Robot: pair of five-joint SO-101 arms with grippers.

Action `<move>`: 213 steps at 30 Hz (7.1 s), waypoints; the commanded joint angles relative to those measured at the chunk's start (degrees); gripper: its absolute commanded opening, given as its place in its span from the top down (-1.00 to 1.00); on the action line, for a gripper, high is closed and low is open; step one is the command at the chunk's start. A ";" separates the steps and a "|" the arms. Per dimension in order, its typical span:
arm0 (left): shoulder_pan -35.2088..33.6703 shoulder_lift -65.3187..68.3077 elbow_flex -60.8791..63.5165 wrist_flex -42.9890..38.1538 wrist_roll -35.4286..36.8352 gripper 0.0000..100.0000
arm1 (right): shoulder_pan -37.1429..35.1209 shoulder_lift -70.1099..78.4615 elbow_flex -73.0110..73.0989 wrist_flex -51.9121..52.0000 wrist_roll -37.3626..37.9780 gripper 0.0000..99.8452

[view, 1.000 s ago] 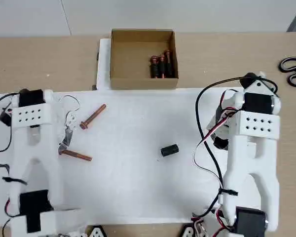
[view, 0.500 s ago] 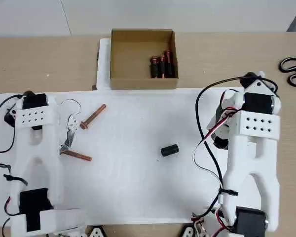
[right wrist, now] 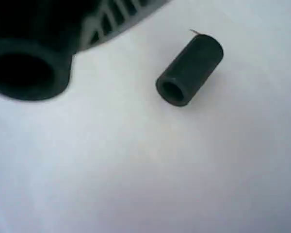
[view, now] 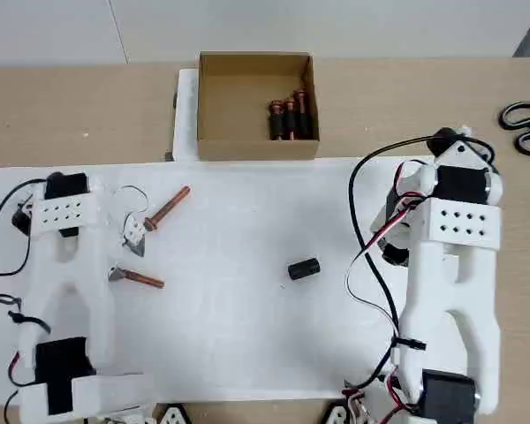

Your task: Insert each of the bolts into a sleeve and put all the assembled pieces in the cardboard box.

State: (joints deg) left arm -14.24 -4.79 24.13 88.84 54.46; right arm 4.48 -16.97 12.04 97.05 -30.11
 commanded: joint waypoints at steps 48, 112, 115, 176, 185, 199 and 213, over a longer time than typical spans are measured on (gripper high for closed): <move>-4.13 0.53 -2.68 -4.66 -3.43 0.79 | 0.31 -2.33 -0.44 -0.40 0.53 0.99; 3.16 -0.09 -34.33 11.60 -10.02 0.99 | -4.09 -16.57 -0.70 -2.68 12.04 0.99; 6.59 -1.41 -38.37 11.60 -10.81 0.99 | -8.57 -21.32 -0.62 -2.42 14.42 0.99; 31.74 -98.73 51.91 -35.96 -16.09 0.99 | -44.88 -86.37 72.09 -45.76 42.37 0.99; 36.92 -98.73 51.91 -35.96 -16.00 0.99 | -46.99 -86.37 72.09 -45.76 42.37 0.99; 37.80 -98.64 47.78 -35.60 -16.09 0.99 | -46.99 -86.37 74.99 -45.85 42.29 0.99; 40.62 -98.64 49.63 -34.81 -16.09 0.99 | -50.95 -86.46 74.81 -48.22 42.37 0.99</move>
State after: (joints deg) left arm 26.02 -102.99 74.77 54.02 38.02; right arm -45.98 -103.12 87.38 50.37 11.74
